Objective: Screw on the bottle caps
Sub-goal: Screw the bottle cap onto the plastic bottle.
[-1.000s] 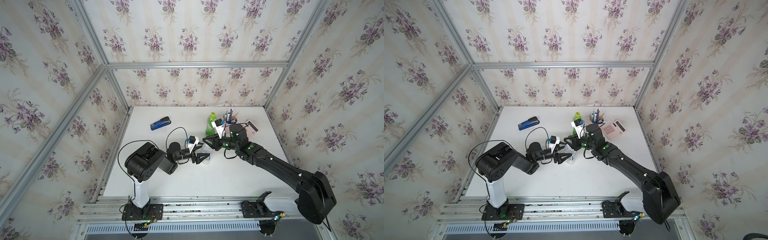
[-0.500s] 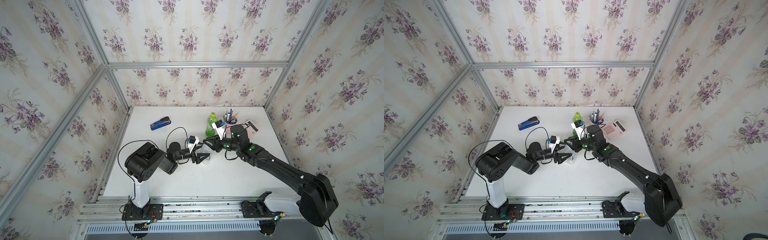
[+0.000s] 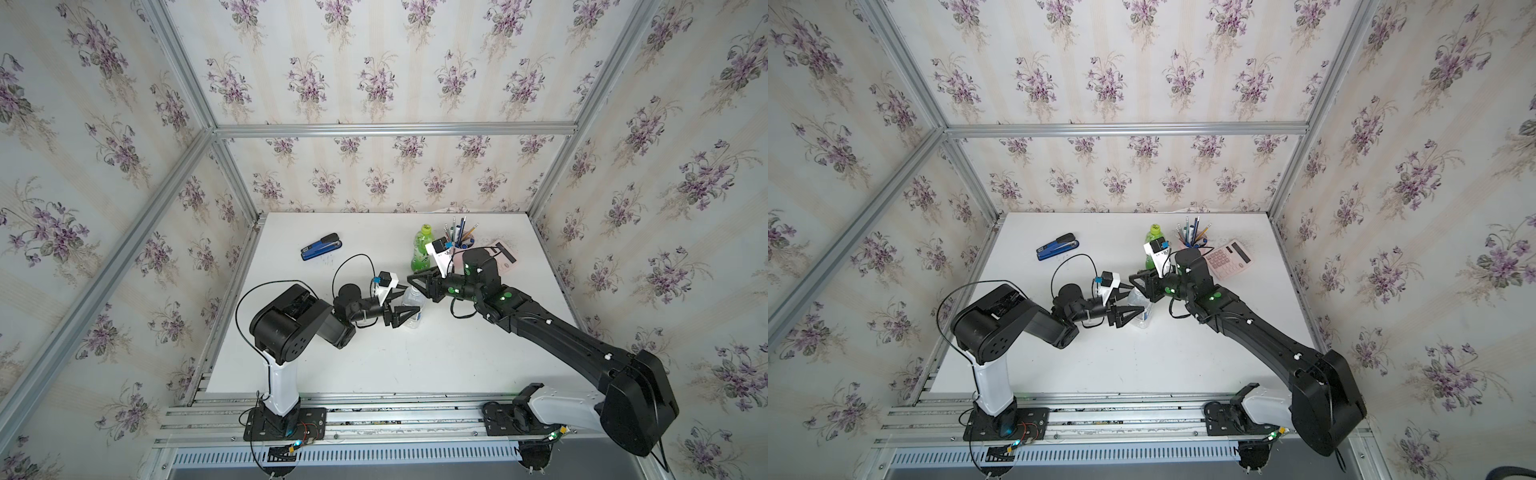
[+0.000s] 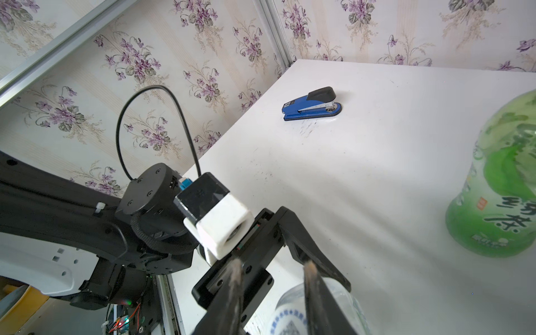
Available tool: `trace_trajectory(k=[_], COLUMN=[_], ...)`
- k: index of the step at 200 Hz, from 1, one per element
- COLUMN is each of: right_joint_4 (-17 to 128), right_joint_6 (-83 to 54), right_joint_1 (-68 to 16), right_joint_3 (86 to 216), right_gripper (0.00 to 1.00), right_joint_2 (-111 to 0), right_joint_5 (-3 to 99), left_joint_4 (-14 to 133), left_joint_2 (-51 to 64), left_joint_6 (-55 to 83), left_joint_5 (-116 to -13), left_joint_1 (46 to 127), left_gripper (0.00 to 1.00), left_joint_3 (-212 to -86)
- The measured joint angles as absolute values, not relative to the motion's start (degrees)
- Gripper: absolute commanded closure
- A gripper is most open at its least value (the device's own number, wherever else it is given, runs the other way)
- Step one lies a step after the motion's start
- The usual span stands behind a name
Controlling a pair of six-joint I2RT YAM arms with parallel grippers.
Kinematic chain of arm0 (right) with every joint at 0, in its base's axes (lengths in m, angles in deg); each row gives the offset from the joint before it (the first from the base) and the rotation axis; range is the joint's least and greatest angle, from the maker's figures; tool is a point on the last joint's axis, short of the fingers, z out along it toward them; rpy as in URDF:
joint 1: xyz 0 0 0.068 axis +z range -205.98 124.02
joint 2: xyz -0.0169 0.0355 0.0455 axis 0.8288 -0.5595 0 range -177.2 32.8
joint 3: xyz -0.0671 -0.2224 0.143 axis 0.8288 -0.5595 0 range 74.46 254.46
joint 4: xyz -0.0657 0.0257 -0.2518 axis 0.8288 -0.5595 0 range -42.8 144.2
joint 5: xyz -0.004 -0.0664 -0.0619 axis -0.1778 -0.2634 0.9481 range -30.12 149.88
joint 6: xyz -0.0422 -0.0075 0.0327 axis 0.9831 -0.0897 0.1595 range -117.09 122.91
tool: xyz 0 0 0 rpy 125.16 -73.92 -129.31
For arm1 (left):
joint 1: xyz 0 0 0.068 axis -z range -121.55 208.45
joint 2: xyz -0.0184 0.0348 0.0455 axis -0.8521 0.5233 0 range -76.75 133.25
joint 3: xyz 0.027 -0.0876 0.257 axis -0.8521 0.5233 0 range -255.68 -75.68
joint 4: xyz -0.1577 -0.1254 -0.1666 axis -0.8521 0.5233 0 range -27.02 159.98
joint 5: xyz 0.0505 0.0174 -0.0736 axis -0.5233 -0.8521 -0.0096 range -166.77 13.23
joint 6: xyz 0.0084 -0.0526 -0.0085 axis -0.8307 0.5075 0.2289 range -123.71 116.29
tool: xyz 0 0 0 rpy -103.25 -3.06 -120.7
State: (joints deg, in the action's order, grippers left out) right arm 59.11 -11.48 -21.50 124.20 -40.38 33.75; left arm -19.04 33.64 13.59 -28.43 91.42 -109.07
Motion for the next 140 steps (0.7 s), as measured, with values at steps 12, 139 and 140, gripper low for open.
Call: trace_trajectory(k=[12,139,140], right_joint_4=[59.11,58.36,58.36], right_joint_6=[-11.48,-11.04,-11.04], right_joint_1=[-21.5,-21.54,-21.54], right_joint_3=[124.33,123.15,123.13], right_gripper=[0.65,0.68,0.68], right_joint_2=[-40.95,-40.21,-40.19], right_joint_5=[33.8,33.51,33.51], left_joint_4=[-19.04,-18.99,-18.99], left_joint_2=[33.64,33.64,33.64], left_joint_6=[13.59,13.59,13.59], left_joint_5=[-28.43,-28.41,-28.41], left_joint_1=[91.42,91.42,91.42], left_gripper=[0.19,0.19,0.19], left_joint_3=[-109.07,-109.07,-109.07])
